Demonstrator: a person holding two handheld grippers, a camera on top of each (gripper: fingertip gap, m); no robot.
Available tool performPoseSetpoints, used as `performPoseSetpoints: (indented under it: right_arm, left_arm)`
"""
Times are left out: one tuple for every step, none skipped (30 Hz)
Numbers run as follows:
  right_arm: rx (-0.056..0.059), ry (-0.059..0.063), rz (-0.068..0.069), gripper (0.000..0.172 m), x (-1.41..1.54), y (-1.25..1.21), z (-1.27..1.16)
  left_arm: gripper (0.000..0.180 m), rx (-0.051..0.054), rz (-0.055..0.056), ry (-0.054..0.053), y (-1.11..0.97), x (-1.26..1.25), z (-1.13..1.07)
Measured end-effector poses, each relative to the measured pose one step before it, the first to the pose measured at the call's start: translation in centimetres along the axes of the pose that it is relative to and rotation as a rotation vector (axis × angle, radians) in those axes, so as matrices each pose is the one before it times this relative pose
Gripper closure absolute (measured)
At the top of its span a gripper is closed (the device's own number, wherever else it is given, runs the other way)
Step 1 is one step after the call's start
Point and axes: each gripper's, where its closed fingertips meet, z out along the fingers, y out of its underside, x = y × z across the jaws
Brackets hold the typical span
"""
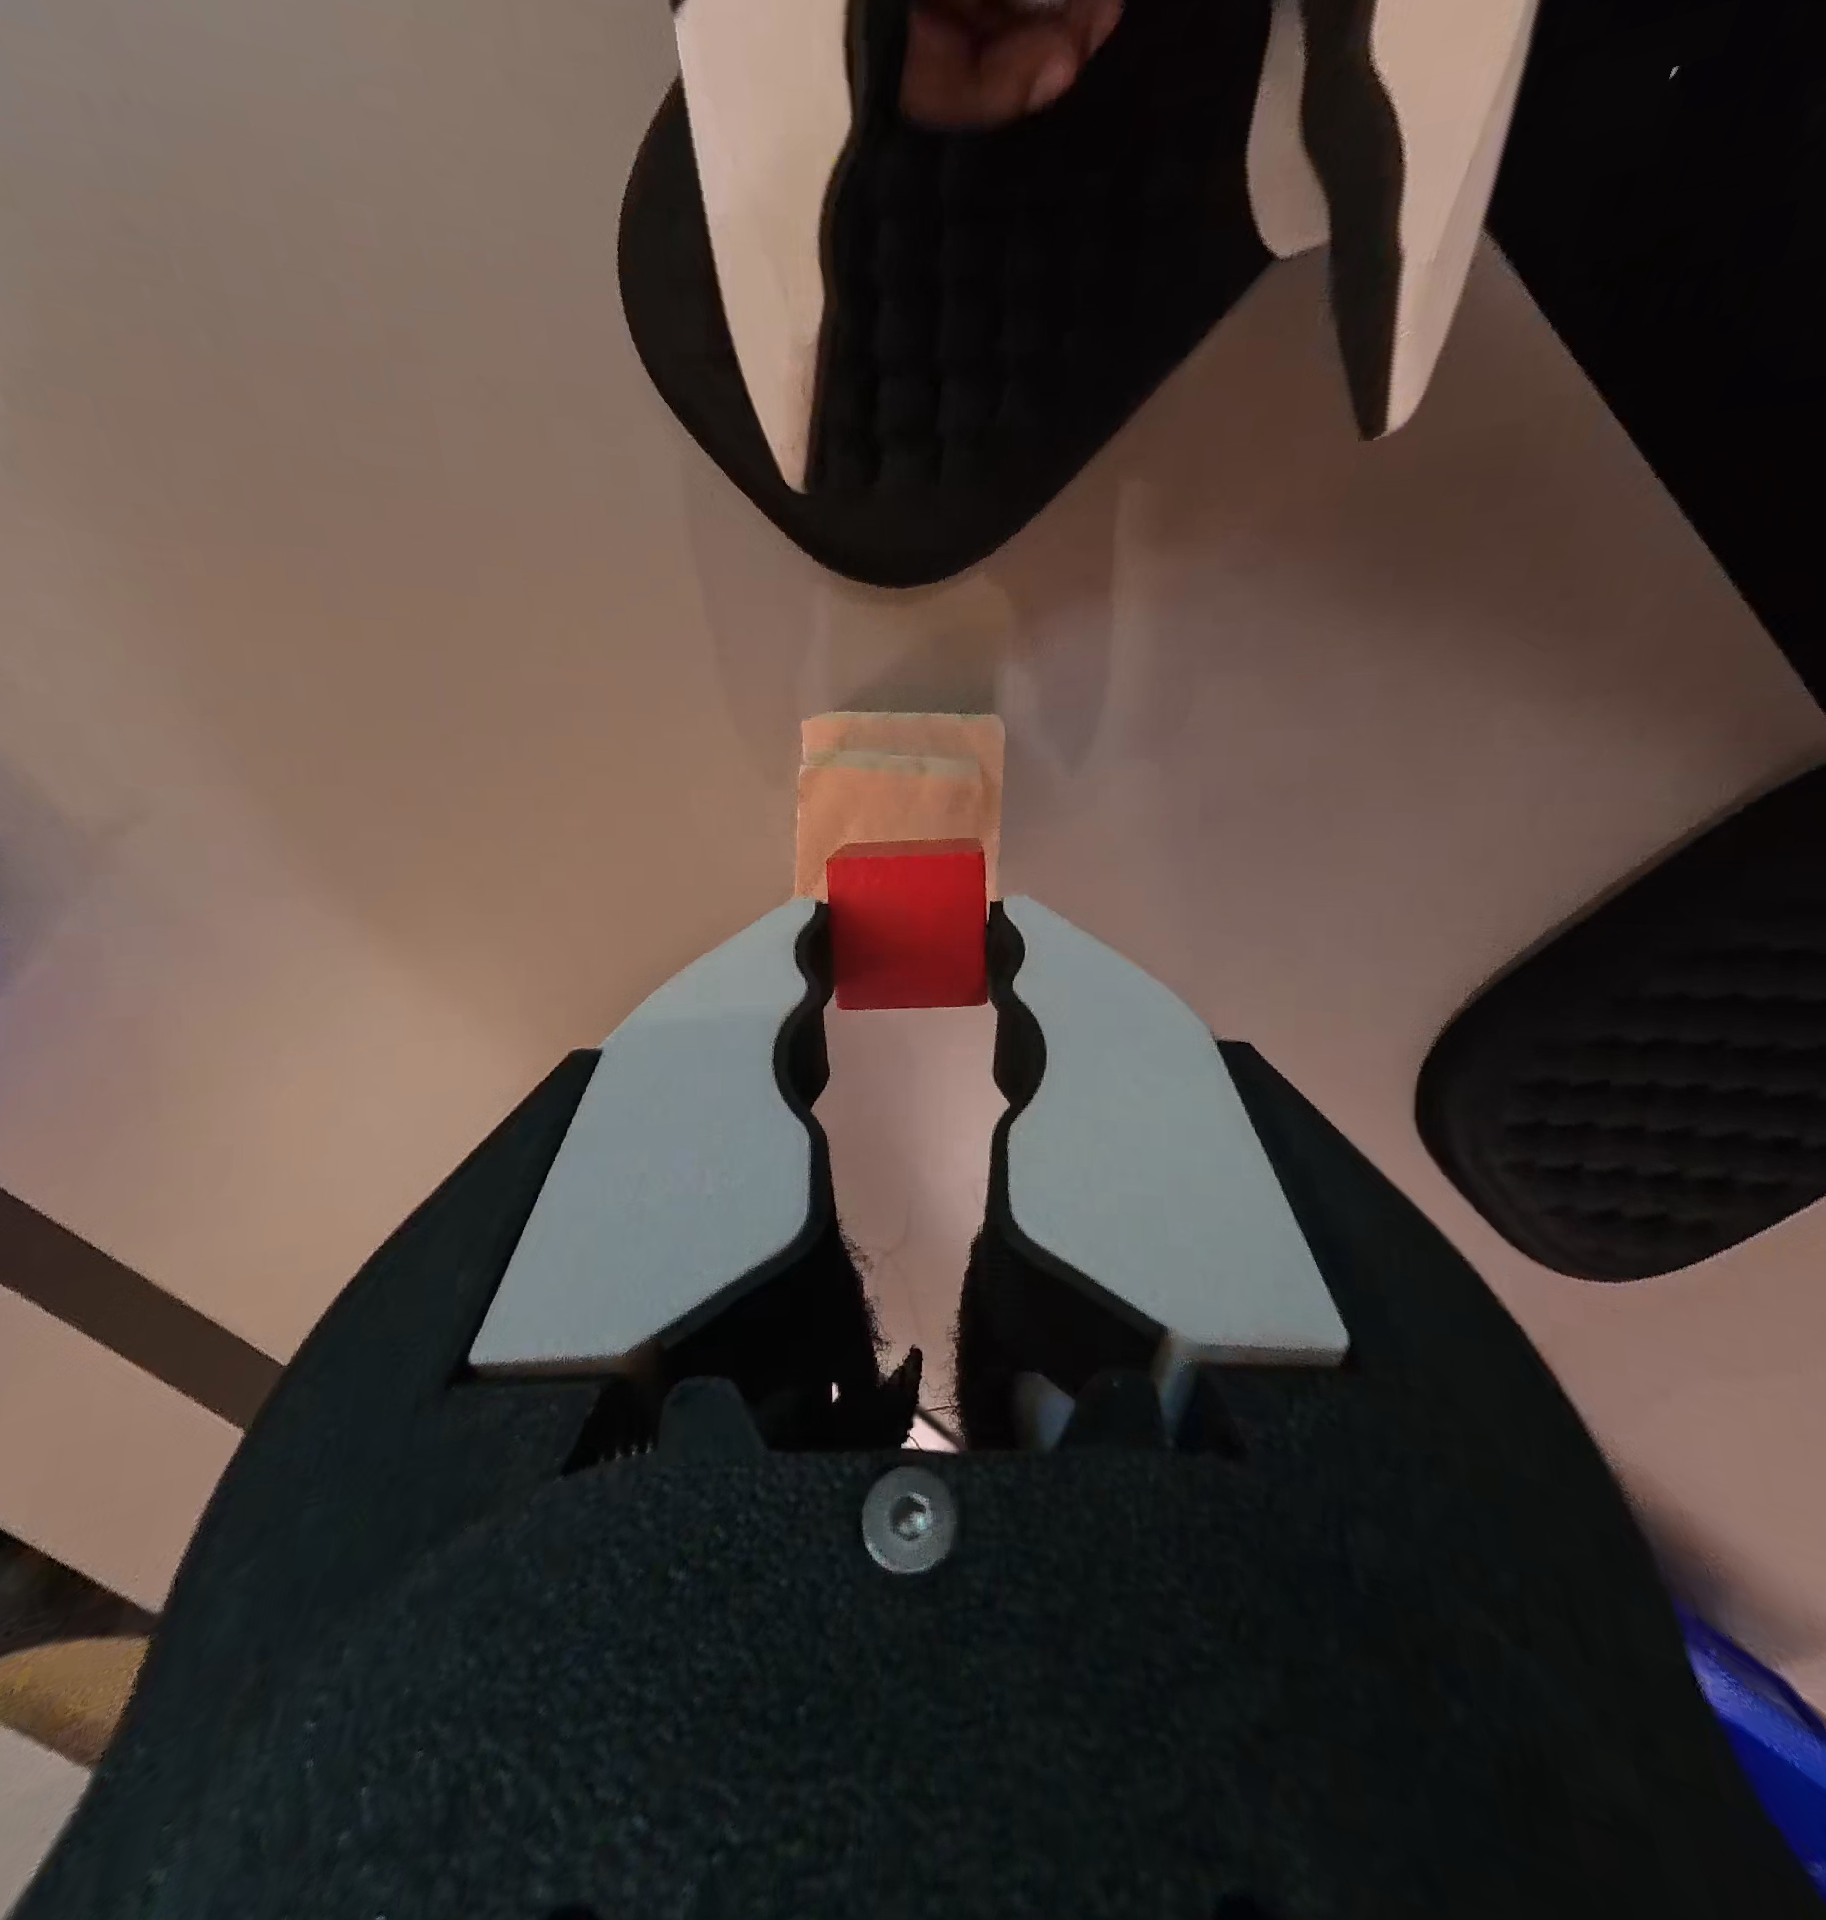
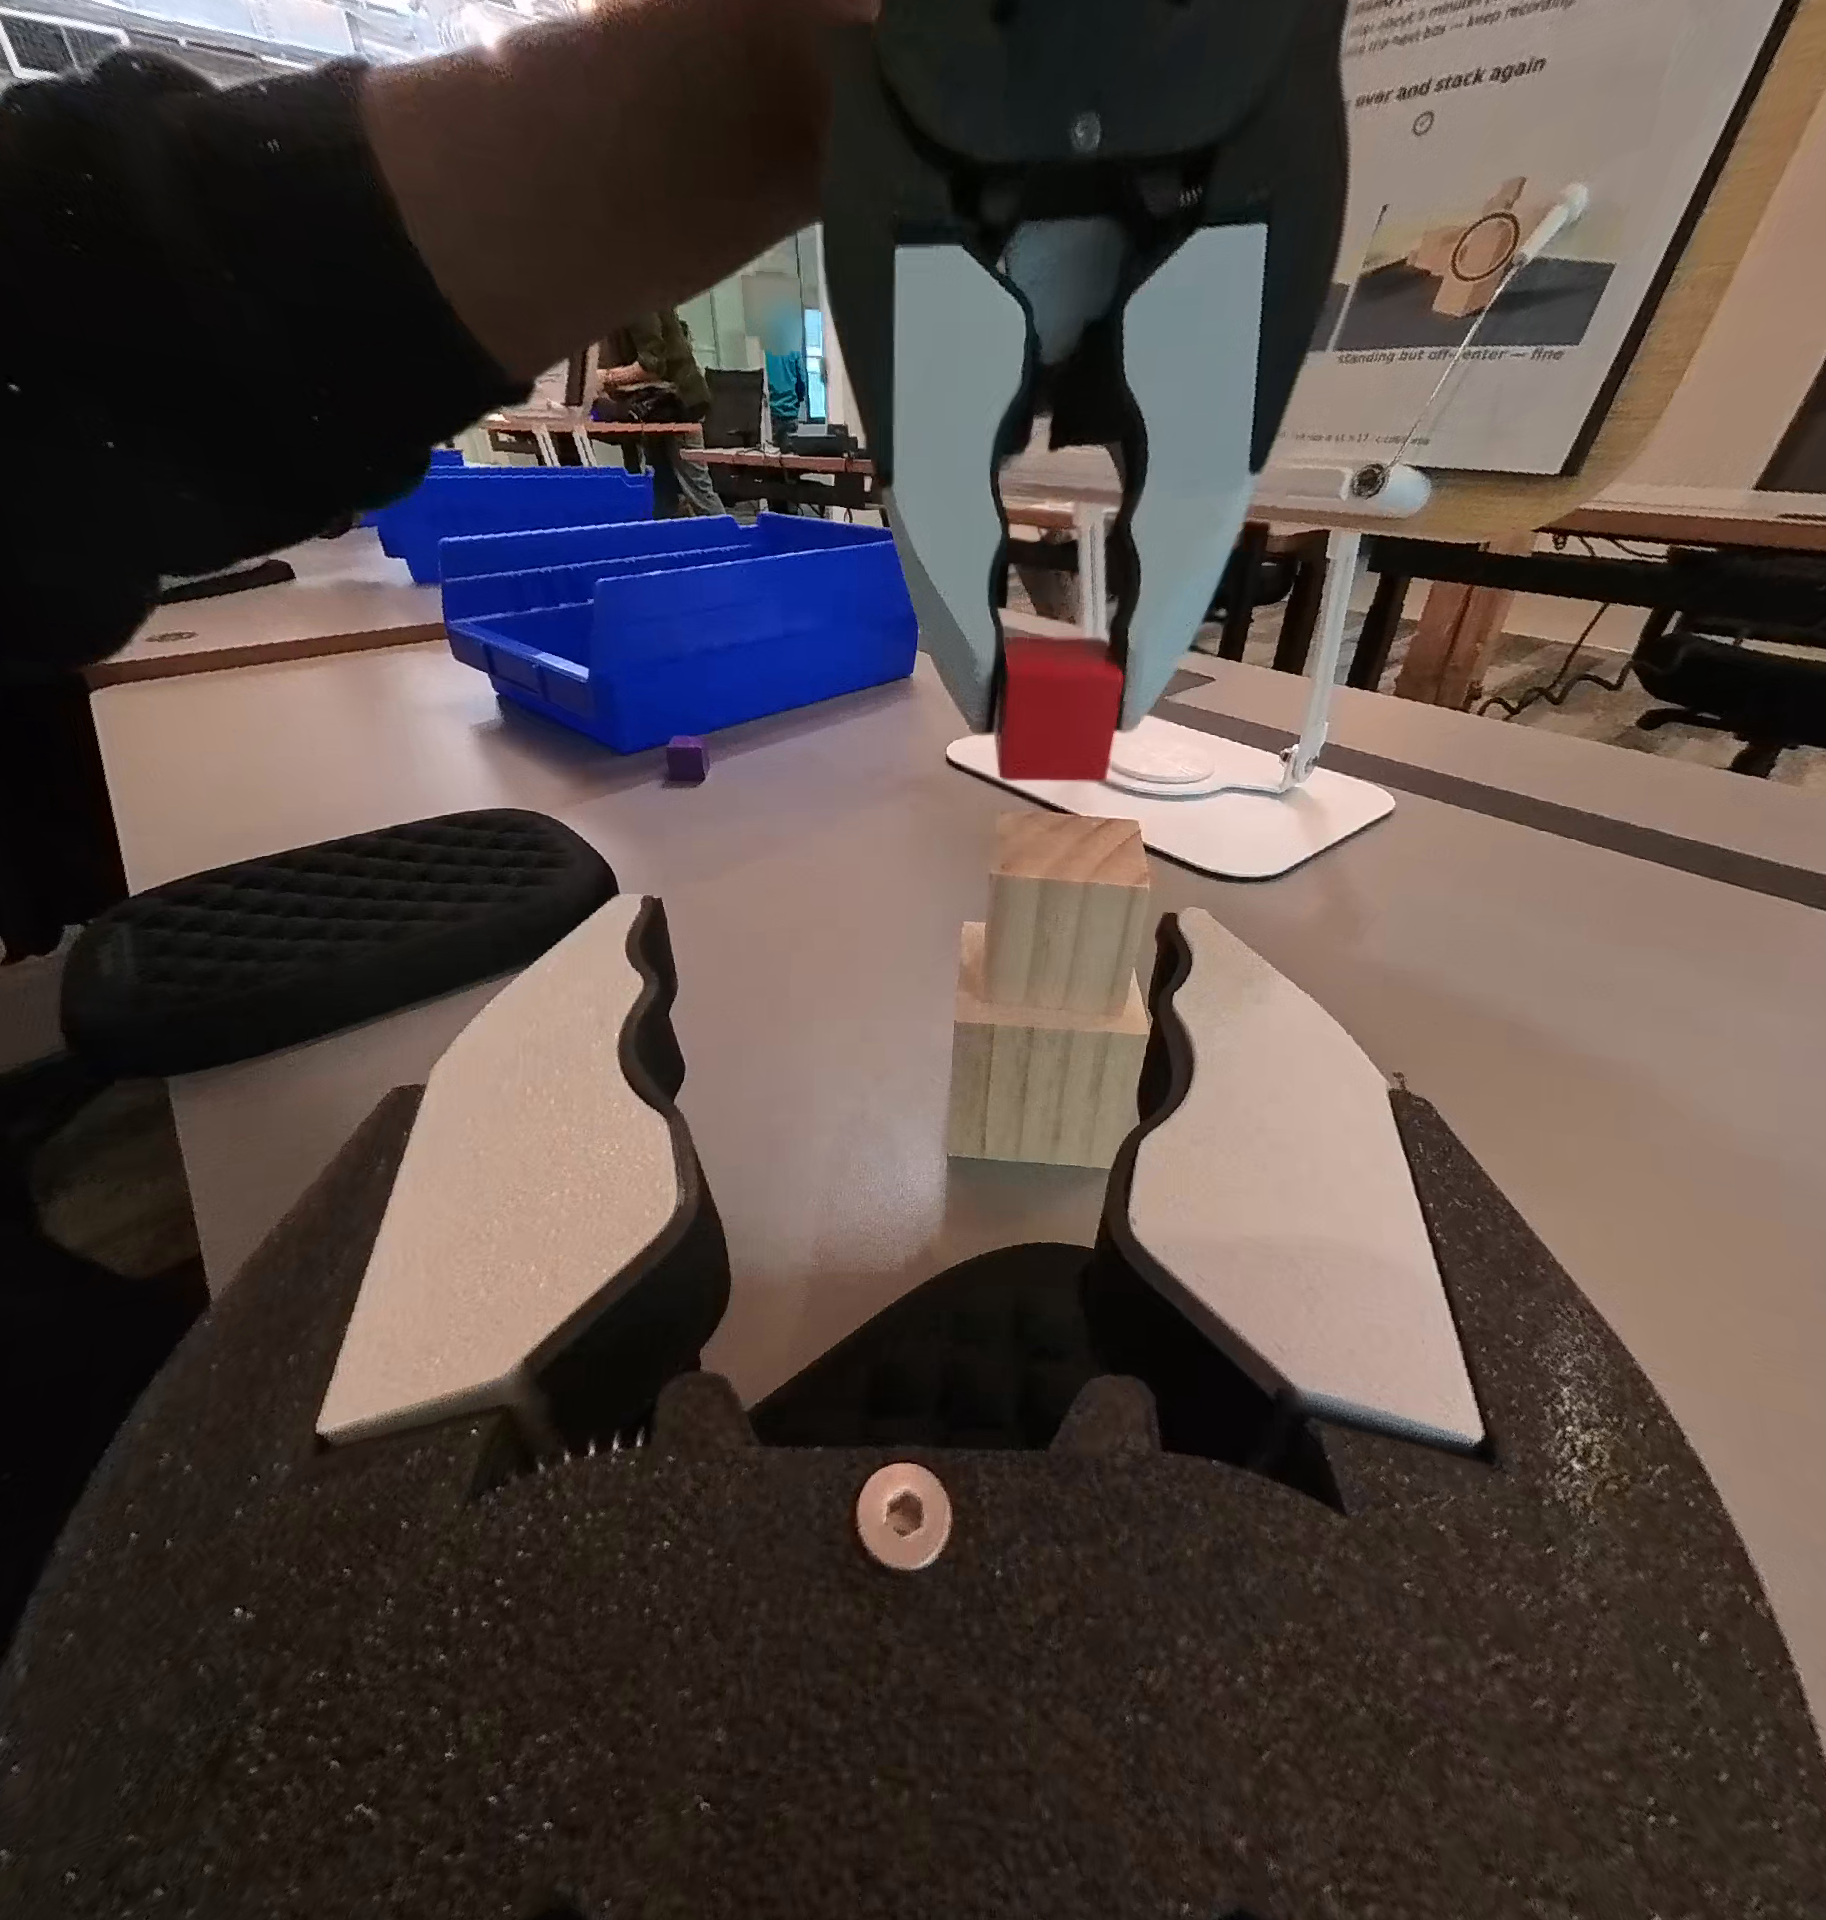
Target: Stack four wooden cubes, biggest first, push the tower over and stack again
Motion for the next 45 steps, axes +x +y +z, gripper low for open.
performPoseSetpoints:
  right_arm:
    - [0.002, -0.0008, -0.0001, 0.085, -0.008, -0.016, -0.008]
    - [0.0026, -0.0005, -0.0015, 0.086, -0.021, -0.033, -0.034]
    - [0.0025, -0.0002, -0.0016, 0.086, -0.014, -0.032, -0.021]
    - [0.0019, 0.0001, -0.0008, 0.087, -0.012, -0.024, -0.012]
    - [0.0013, 0.0001, 0.0, 0.087, 0.004, -0.006, -0.013]
    - [0.0008, 0.0003, 0.0007, 0.087, 0.009, -0.01, -0.011]
    - [0.0002, 0.0008, 0.0013, 0.087, 0.014, -0.002, -0.001]
    - [0.0, 0.0002, 0.0007, 0.087, 0.005, 0.0, 0.006]
    - [0.0004, 0.0, 0.0, 0.087, 0.005, -0.006, -0.005]
    - [0.0005, 0.0004, -0.0002, 0.087, 0.003, -0.017, -0.01]
    - [0.0004, 0.0004, -0.0002, 0.087, -0.002, -0.005, -0.003]
    - [0.0002, 0.0, -0.0001, 0.088, 0.001, -0.002, 0.001]
    - [-0.0001, -0.0002, -0.0001, 0.088, -0.002, 0.002, -0.001]
    - [0.0001, 0.0003, -0.0001, 0.088, 0.005, -0.001, 0.001]
    - [0.0006, 0.0004, -0.0002, 0.088, 0.012, -0.008, -0.004]
    - [0.0007, 0.0003, -0.0001, 0.088, 0.002, -0.009, -0.009]
    - [0.0004, -0.0003, 0.0, 0.088, 0.002, -0.005, -0.005]
    - [0.0002, -0.0008, 0.0001, 0.088, -0.012, -0.003, 0.002]
    - [0.0002, -0.0011, 0.0004, 0.089, -0.003, -0.003, -0.001]
    - [0.0006, -0.0007, 0.001, 0.089, 0.004, 0.002, -0.007]
    - [0.0014, -0.0007, 0.0016, 0.089, 0.005, -0.018, -0.01]
    - [0.0019, -0.0005, 0.002, 0.089, 0.015, -0.024, -0.023]
    - [0.002, 0.0, 0.0024, 0.089, 0.027, -0.016, -0.016]
    - [0.0022, -0.0004, 0.0024, 0.089, 0.014, -0.03, -0.02]
    - [0.0022, -0.0005, 0.0021, 0.09, 0.015, -0.029, -0.02]
    - [0.0025, 0.0002, 0.0017, 0.09, 0.017, -0.023, -0.024]
    - [0.003, 0.0006, 0.0015, 0.09, 0.029, -0.04, -0.029]
    - [0.0028, 0.0003, 0.0007, 0.09, 0.004, -0.037, -0.025]
    - [0.0018, 0.0005, 0.0004, 0.09, 0.011, -0.024, -0.018]
    - [0.0003, 0.0001, 0.0008, 0.09, 0.009, 0.006, -0.001]
    - [-0.0016, -0.0005, 0.0013, 0.09, 0.012, 0.022, 0.019]
    - [-0.0026, -0.0005, 0.0017, 0.09, 0.012, 0.034, 0.026]
    - [-0.002, 0.0, 0.0017, 0.09, 0.016, 0.026, 0.016]
    - [-0.0011, 0.0005, 0.0013, 0.091, 0.017, 0.014, 0.017]
    - [-0.0009, 0.001, 0.0009, 0.091, 0.023, 0.012, 0.004]
    - [-0.0012, 0.0011, 0.0008, 0.091, 0.02, 0.006, 0.011]
    - [-0.0025, 0.0014, 0.0008, 0.091, 0.021, 0.032, 0.024]
    - [-0.0041, 0.0013, 0.0002, 0.091, 0.021, 0.044, 0.035]
    - [-0.0048, 0.0012, -0.0011, 0.091, -0.005, 0.053, 0.043]
    - [-0.0052, 0.0009, -0.0027, 0.092, -0.016, 0.058, 0.052]
    - [-0.0055, 0.0015, -0.0041, 0.092, -0.021, 0.063, 0.046]
    - [-0.0053, 0.0021, -0.005, 0.092, -0.021, 0.059, 0.05]
    - [-0.0052, 0.0023, -0.0059, 0.092, -0.035, 0.057, 0.048]
    - [-0.0058, 0.0018, -0.0066, 0.093, -0.047, 0.063, 0.06]
    - [-0.0061, 0.0017, -0.0068, 0.093, -0.041, 0.066, 0.049]
  left_arm:
    - [0.153, -0.0181, 0.0045, 0.0041, 0.095, -0.143, 0.219]
    - [0.153, -0.015, 0.0029, 0.0045, 0.07, -0.104, 0.192]
    - [0.153, -0.013, 0.0023, 0.0086, 0.063, -0.03, 0.198]
    - [0.153, -0.0118, 0.0014, 0.009, 0.055, 0.014, 0.201]
    - [0.153, -0.0111, 0.0007, 0.0058, 0.072, -0.013, 0.199]
    - [0.153, -0.0072, 0.0024, 0.004, 0.021, -0.017, 0.185]
    - [0.153, -0.0015, 0.0041, 0.0025, -0.032, -0.024, 0.17]
    - [0.153, 0.0017, 0.0035, 0.0043, -0.069, 0.002, 0.131]
    - [0.153, 0.0015, 0.0022, -0.0001, -0.052, -0.069, 0.097]
    - [0.153, 0.0, 0.0006, 0.0002, -0.016, -0.064, 0.064]
    - [0.153, -0.0007, -0.0003, 0.0035, 0.002, 0.007, 0.057]
    - [0.153, -0.0004, 0.001, 0.0023, -0.022, 0.004, 0.063]
    - [0.153, -0.0011, 0.0019, -0.0007, -0.011, -0.028, 0.057]
    - [0.153, 0.0005, 0.003, 0.0035, -0.048, 0.049, 0.041]
    - [0.153, 0.0024, 0.0022, -0.0003, -0.072, -0.001, 0.024]
    - [0.153, 0.0022, 0.0, -0.0004, -0.067, -0.024, 0.012]
    - [0.153, 0.0001, -0.002, -0.0012, -0.017, -0.029, 0.003]
    - [0.152, -0.0005, -0.0011, -0.0038, -0.001, -0.063, 0.008]
    - [0.15, 0.0013, 0.0011, -0.0108, 0.003, -0.136, 0.036]
    - [0.147, -0.0002, 0.0034, -0.0113, 0.053, -0.146, 0.029]
    - [0.146, 0.0015, -0.0008, -0.0069, 0.039, -0.102, 0.021]
    - [0.142, 0.007, -0.0033, -0.0052, -0.044, -0.078, 0.001]
    - [0.138, 0.0094, -0.0039, -0.0023, -0.082, -0.009, -0.022]
    - [0.132, 0.0038, -0.0064, -0.0114, 0.002, -0.112, -0.085]
    - [0.127, -0.0048, -0.0102, -0.0221, 0.156, -0.211, -0.198]
    - [0.126, -0.0003, -0.0112, -0.031, 0.184, -0.249, -0.383]
    - [0.126, 0.0232, -0.0177, -0.0428, -0.039, -0.292, -0.596]
    - [0.127, 0.0396, -0.0331, -0.049, -0.161, -0.192, -0.815]
    - [0.129, 0.0398, -0.0488, -0.0499, -0.101, -0.055, -0.985]
    - [0.131, 0.03, -0.0587, -0.0377, 0.154, 0.272, -1.068]
    - [0.135, 0.0241, -0.0584, -0.0302, 0.402, 0.547, -1.07]
    - [0.14, 0.0028, -0.0595, -0.041, 0.899, 0.502, -1.06]
    - [0.141, -0.0243, -0.0662, -0.0512, 1.461, 0.395, -1.021]
    - [0.142, -0.0431, -0.0764, -0.0501, 1.949, 0.354, -0.945]
    - [0.142, -0.0563, -0.0824, -0.0478, 2.337, 0.276, -0.807]
    - [0.142, -0.0618, -0.0793, -0.0437, 2.595, 0.202, -0.64]
    - [0.142, -0.0504, -0.0824, -0.0316, 2.578, 0.201, -0.428]
    - [0.142, -0.0328, -0.0987, -0.0144, 2.362, 0.158, -0.187]
    - [0.142, -0.0124, -0.1091, 0.0012, 2.063, 0.079, 0.046]
    - [0.142, 0.0079, -0.1084, 0.0073, 1.774, -0.113, 0.2]
    - [0.145, 0.0183, -0.1022, 0.0017, 1.571, -0.447, 0.25]
    - [0.148, 0.0234, -0.0996, 0.0087, 1.365, -0.521, 0.298]
    - [0.151, 0.0176, -0.0983, 0.0107, 1.216, -0.574, 0.323]
    - [0.153, 0.0117, -0.088, -0.0098, 1.082, -0.821, 0.306]
    - [0.154, 0.0065, -0.0632, -0.0348, 0.934, -1.022, 0.319]
